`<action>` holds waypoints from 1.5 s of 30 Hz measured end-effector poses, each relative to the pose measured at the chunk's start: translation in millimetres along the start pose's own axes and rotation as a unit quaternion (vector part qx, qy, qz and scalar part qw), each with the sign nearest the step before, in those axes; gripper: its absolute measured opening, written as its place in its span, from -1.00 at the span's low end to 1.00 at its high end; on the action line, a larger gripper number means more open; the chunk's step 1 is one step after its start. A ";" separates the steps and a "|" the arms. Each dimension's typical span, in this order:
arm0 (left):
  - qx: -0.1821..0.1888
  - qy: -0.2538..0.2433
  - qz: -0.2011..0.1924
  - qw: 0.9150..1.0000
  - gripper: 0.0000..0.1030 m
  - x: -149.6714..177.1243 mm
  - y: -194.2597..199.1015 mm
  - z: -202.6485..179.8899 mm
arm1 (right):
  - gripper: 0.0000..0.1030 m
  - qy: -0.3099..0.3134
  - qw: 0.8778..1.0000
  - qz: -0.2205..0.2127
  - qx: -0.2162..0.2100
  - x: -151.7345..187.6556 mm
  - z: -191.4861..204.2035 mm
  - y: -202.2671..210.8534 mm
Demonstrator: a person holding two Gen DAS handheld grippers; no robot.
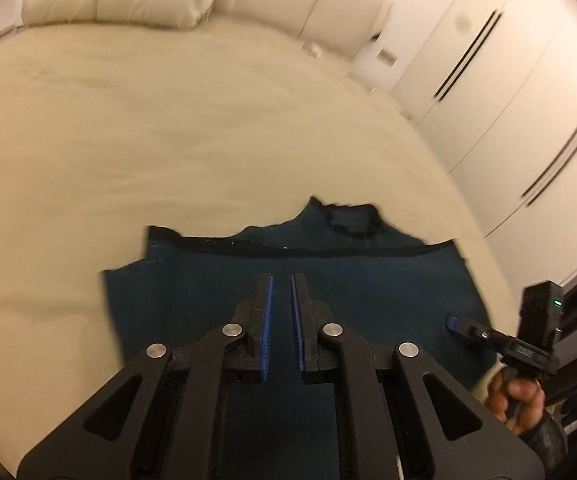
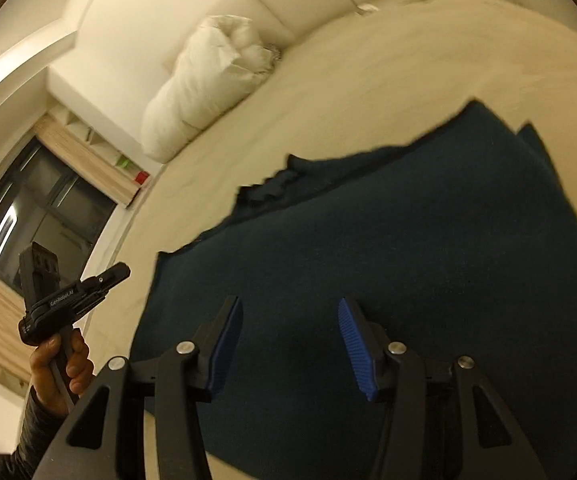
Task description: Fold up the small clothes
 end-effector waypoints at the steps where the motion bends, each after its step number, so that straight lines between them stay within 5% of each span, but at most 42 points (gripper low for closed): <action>1: -0.015 0.004 0.012 1.000 -0.84 0.0 -13.3 4.2 | -0.13 -0.016 1.000 -0.010 -0.010 -0.3 -8.9 1.1; 3: -0.045 0.019 0.043 0.998 -0.84 9.6 -38.1 21.2 | -0.21 -0.038 0.999 -0.022 -0.020 0.2 -21.7 8.2; 8: 0.033 0.082 0.021 0.996 -0.85 30.0 -38.9 69.0 | -0.21 -0.089 0.993 -0.081 0.006 2.8 -57.4 53.1; 12: 0.005 0.073 0.017 0.997 -0.85 28.7 -33.2 63.2 | -0.10 -0.081 0.989 -0.122 -0.006 -14.1 -45.1 78.3; 18: 0.005 0.077 -0.003 0.997 -0.85 37.6 -29.2 64.4 | 0.22 -0.038 0.996 -0.064 -0.055 -57.8 -5.6 26.5; 21: -0.001 0.070 -0.012 0.997 -0.85 41.0 -26.6 67.4 | 0.23 -0.094 0.993 -0.052 -0.047 -73.2 -31.0 -4.6; 22: 0.000 0.071 -0.015 0.997 -0.85 42.8 -24.7 69.9 | 0.14 -0.123 0.990 -0.053 -0.050 -74.9 -45.8 -10.7; 25: 0.014 0.083 -0.021 0.996 -0.85 45.3 -22.5 79.2 | -0.75 -0.188 0.975 -0.084 -0.080 -72.8 -94.1 -3.0; 26: 0.020 0.089 -0.020 0.996 -0.85 44.9 -23.7 81.9 | -0.77 -0.204 0.969 -0.101 -0.091 -69.7 -105.5 6.4; 28: 0.028 0.098 -0.020 0.995 -0.85 43.8 -23.8 85.7 | -0.76 -0.224 0.960 -0.150 -0.081 -61.1 -123.1 35.5; 31: 0.027 0.108 -0.025 0.993 -0.85 43.7 -19.3 85.7 | -0.22 -0.244 0.948 -0.199 -0.036 -42.9 -133.9 78.4; 32: 0.021 0.112 -0.028 0.993 -0.85 44.1 -17.0 84.1 | -0.17 -0.240 0.948 -0.205 -0.040 -32.9 -126.8 91.3; 38: 0.008 0.101 -0.060 0.993 -0.85 67.0 31.3 53.7 | -0.06 -0.101 0.983 -0.105 -0.115 29.5 -24.8 73.7; 42: 0.003 0.071 -0.043 0.997 -0.85 98.9 36.2 33.6 | -0.05 -0.080 0.990 -0.032 -0.115 67.9 -6.4 37.6; 45: 0.016 0.089 -0.023 0.996 -0.85 116.5 24.5 51.7 | -0.68 -0.117 0.988 -0.038 -0.094 72.6 -36.2 37.8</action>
Point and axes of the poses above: each gripper's, at about its wrist camera, not at the fingertips, and y roughly against the way its jaws point, z to its left, x to its underside, the point moved 2 cm from there along -y, roughly the way its jaws point, and after that the axes turned 4 degrees about z, right-handed, at the moved point
